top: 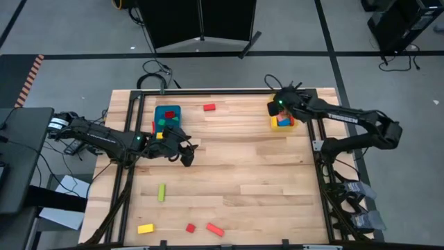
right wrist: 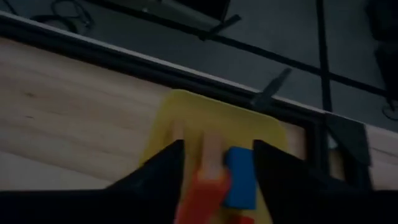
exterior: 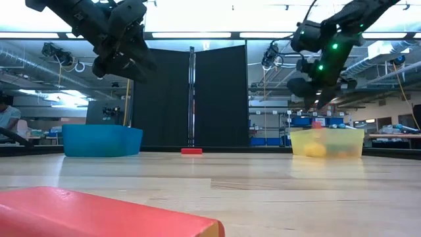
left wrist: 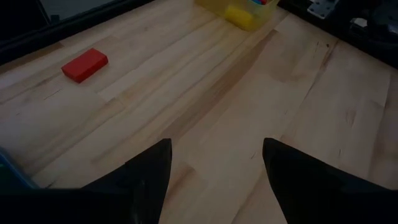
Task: Sort blocks by size
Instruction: Put the large red block into the yellow bin
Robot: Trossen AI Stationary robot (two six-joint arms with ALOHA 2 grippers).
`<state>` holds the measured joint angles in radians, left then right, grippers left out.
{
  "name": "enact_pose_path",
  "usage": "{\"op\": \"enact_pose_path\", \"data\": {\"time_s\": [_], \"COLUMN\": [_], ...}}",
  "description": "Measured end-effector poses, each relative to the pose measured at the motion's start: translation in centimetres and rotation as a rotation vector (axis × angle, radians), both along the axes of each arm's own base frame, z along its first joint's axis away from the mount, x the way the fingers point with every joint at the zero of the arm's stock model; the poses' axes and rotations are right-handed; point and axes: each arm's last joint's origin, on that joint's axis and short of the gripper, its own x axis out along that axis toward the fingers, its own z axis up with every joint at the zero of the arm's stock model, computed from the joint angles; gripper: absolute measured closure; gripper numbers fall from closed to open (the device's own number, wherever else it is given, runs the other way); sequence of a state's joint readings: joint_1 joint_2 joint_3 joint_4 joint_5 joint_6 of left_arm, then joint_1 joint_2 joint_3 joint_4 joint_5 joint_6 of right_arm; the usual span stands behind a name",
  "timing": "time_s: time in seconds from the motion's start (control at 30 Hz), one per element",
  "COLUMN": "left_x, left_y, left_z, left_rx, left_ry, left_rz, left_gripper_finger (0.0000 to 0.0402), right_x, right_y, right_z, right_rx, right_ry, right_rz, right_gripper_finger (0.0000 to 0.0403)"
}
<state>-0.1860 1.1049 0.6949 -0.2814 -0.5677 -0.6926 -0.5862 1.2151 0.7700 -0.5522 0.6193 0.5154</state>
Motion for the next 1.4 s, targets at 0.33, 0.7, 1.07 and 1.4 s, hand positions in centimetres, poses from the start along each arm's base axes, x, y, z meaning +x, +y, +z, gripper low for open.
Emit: {"op": "enact_pose_path", "data": {"time_s": [0.33,0.7,1.07,1.4], "left_x": [0.0,4.6,11.4,14.6], "left_y": [0.1,9.1,19.7,25.2], "left_z": [-0.1,-0.5,-1.9,-3.9], "left_rx": [-0.015,-0.046,0.028,-0.012], "left_ry": [0.018,0.165,0.447,0.698], "left_rz": [-0.014,0.027,-0.077,-0.208], "left_gripper_finger": [0.0142,0.0142,0.0142,0.0142], "right_x": [1.9,5.4,6.0,5.8], "right_y": [1.5,8.2,13.3,16.5], "right_z": [2.4,5.2,5.2,5.3], "right_rx": [-0.120,-0.251,-0.234,-0.250], "right_ry": [-0.137,-0.348,-0.334,-0.311], "right_rz": [0.245,0.649,0.890,1.062], "right_gripper_finger": [0.0105,0.0121,0.0131,0.0134]}}
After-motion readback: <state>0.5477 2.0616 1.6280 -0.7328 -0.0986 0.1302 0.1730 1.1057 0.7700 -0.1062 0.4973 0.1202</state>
